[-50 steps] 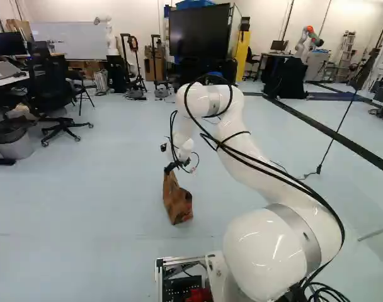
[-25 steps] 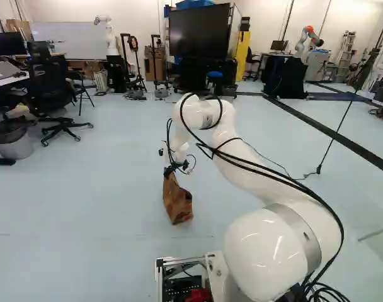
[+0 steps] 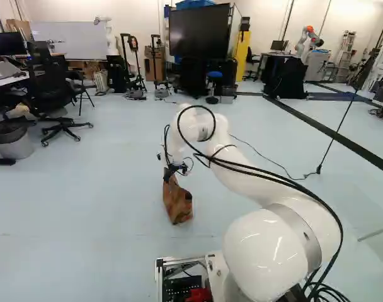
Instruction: Pick up the grocery bag from the ground
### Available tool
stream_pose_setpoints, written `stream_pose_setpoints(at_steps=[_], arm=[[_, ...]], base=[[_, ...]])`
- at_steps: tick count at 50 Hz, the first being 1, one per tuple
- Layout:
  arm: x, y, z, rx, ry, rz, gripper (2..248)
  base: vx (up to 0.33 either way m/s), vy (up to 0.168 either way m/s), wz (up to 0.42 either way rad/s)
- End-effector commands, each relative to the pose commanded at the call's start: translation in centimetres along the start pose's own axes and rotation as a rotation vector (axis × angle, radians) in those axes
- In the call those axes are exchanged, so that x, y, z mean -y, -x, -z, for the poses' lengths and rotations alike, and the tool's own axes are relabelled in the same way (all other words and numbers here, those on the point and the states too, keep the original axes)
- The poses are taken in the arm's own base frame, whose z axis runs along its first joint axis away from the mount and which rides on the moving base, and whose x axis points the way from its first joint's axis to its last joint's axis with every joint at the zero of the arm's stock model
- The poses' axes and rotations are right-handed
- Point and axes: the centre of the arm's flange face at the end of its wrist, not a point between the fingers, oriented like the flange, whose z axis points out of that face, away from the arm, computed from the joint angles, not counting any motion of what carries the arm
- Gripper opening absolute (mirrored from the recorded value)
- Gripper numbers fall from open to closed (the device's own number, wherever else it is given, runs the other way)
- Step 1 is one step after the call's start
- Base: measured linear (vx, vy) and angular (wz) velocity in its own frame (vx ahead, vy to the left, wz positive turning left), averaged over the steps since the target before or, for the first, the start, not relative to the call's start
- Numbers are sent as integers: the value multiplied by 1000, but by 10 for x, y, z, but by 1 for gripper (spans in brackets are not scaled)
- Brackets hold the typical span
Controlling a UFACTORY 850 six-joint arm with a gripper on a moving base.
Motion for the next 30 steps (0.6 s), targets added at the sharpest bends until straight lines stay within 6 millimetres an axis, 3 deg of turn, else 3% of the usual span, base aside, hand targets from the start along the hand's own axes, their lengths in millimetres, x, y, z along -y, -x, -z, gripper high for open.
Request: stream_pose_setpoints(at_steps=[30], arm=[[15, -11, -50, 167, 23, 22, 247]], base=[[0, 0, 0]])
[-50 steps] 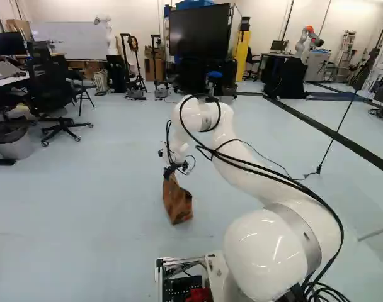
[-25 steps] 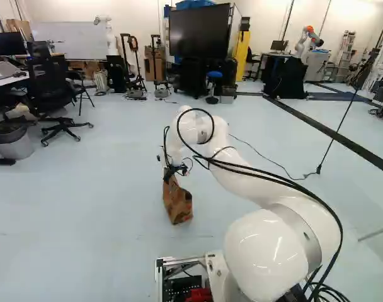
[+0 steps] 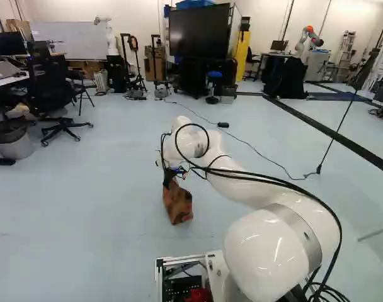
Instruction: Pick up the grocery bag from the ground
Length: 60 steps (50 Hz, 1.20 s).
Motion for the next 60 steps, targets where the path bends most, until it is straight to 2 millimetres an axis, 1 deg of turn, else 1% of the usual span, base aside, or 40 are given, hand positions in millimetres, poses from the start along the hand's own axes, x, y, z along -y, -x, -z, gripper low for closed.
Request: stream_pose_setpoints(at_steps=[10, 11, 16, 17, 21, 22, 26, 27, 31, 32, 37, 38, 42, 43, 53, 60], arm=[[6, -7, -13, 0, 7, 3, 247], [6, -8, -13, -1, 7, 4, 225], [7, -9, -15, -3, 8, 4, 225], [7, -9, -15, -3, 8, 4, 187], [7, -9, -15, -4, 8, 5, 187], [7, -9, -15, -4, 8, 5, 148], [7, -9, -15, -5, 8, 5, 148], [7, -9, -15, -5, 8, 5, 109], [7, -9, -15, -5, 8, 5, 109], [7, -9, -15, -5, 8, 5, 70], [7, -9, -15, -5, 8, 5, 70], [7, -9, -15, -5, 8, 5, 33], [7, -9, -15, -5, 8, 5, 33], [7, -9, -15, -5, 8, 5, 22], [7, -9, -15, -5, 8, 5, 22], [7, -10, -10, -3, 8, 5, 22]], base=[[0, 0, 0], [0, 0, 0], [0, 0, 0], [0, 0, 0], [0, 0, 0], [0, 0, 0], [0, 0, 0], [0, 0, 0], [0, 0, 0], [0, 0, 0], [0, 0, 0], [0, 0, 0], [0, 0, 0], [0, 0, 0], [0, 0, 0], [0, 0, 0]])
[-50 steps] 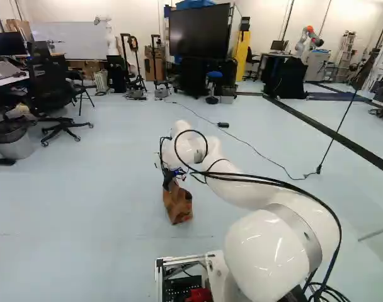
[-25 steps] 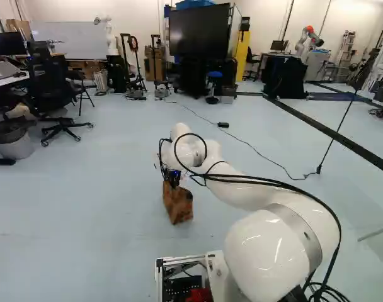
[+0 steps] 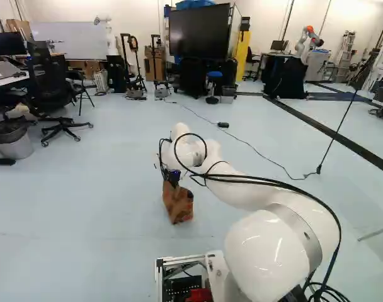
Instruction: Pick up the grocery bag from the ground
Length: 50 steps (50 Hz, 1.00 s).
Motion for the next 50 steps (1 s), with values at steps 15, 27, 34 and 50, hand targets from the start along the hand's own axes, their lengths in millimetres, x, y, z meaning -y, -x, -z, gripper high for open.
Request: stream_pose_setpoints(at_steps=[15, 27, 34, 50], arm=[[8, 9, 22, 39, -10, 16, 22], [17, 19, 41, 72, -19, 33, 22], [23, 26, 52, 82, -25, 43, 22], [35, 42, 77, 102, -35, 64, 22]], base=[[0, 0, 0], [0, 0, 0], [0, 0, 0], [0, 0, 0]])
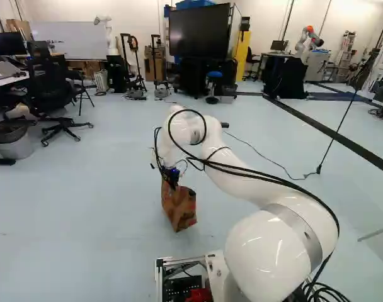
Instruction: Pick up the grocery bag from the ground
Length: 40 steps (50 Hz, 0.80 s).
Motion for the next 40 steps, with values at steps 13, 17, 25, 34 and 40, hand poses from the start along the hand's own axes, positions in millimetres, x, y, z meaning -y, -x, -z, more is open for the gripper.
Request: stream_pose_setpoints(at_steps=[13, 17, 25, 34, 40], arm=[[12, 16, 19, 14, -7, 18, 22], [16, 20, 24, 11, -9, 24, 22], [24, 27, 36, -15, -15, 31, 22], [33, 34, 49, -59, -23, 33, 22], [39, 39, 59, -92, -29, 33, 22]], base=[[0, 0, 0], [0, 0, 0], [0, 0, 0], [0, 0, 0], [0, 0, 0]])
